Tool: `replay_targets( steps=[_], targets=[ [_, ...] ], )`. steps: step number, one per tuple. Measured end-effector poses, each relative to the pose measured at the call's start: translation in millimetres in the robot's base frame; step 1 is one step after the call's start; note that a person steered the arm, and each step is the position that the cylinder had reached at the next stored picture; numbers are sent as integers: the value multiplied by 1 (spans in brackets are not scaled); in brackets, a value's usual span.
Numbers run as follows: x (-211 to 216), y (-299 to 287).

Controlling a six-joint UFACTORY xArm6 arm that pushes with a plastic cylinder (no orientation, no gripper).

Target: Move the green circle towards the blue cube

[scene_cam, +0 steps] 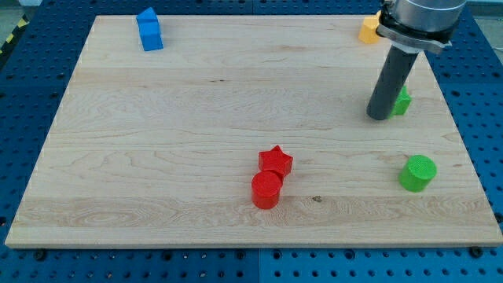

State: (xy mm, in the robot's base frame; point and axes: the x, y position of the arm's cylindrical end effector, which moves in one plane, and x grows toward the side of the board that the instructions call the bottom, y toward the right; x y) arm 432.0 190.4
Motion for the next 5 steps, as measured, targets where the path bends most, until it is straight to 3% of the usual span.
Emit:
replay_targets(
  steps=[3,5],
  targets=[
    [8,19],
    [88,82]
  ],
)
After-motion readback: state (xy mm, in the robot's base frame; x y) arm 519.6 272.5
